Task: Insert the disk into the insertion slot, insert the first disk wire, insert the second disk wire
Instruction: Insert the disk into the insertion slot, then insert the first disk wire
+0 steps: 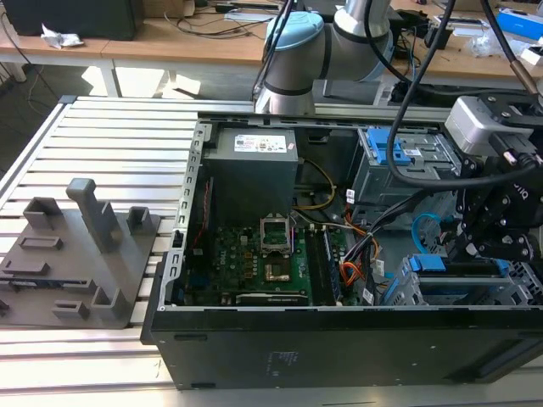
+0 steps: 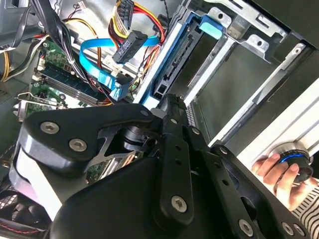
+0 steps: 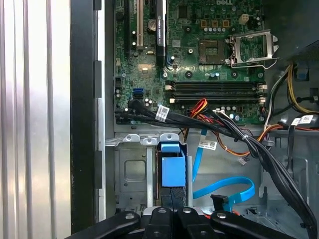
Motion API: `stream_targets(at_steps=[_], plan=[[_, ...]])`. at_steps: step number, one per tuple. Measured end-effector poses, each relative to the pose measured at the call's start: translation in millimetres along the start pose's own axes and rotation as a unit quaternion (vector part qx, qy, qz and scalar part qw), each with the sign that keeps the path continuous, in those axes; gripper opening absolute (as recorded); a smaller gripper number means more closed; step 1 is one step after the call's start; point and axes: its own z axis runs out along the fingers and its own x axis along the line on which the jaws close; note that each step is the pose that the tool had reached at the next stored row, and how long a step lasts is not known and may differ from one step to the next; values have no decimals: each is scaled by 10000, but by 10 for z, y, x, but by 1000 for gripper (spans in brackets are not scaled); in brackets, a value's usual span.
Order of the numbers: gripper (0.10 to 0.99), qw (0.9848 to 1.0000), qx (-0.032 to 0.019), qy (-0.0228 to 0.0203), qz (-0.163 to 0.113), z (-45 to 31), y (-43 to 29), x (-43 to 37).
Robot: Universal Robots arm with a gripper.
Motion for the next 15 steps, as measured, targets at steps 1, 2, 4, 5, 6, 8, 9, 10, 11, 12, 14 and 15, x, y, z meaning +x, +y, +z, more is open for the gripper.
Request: stream_targets(at_steps=[1, 2, 4, 5, 6, 8, 9, 10, 11, 12, 14, 15], plan=[[106, 10000, 0, 1, 0, 0, 0, 0], [106, 10000, 0, 0, 0, 1, 0, 0], [106, 10000, 0, -1, 0, 2, 0, 0], [106, 10000, 0, -1, 0, 1, -1, 0], [106, 10000, 0, -1, 0, 2, 0, 0], [106, 10000, 0, -1, 0, 2, -1, 0], [106, 10000, 0, -1, 0, 1, -1, 0], [106, 10000, 0, -1, 0, 2, -1, 0], [106, 10000, 0, -1, 0, 1, -1, 0], [106, 10000, 0, -1, 0, 2, -1, 0], [106, 10000, 0, -1, 0, 1, -23, 0], [106, 10000, 0, -1, 1, -2, -72, -2]])
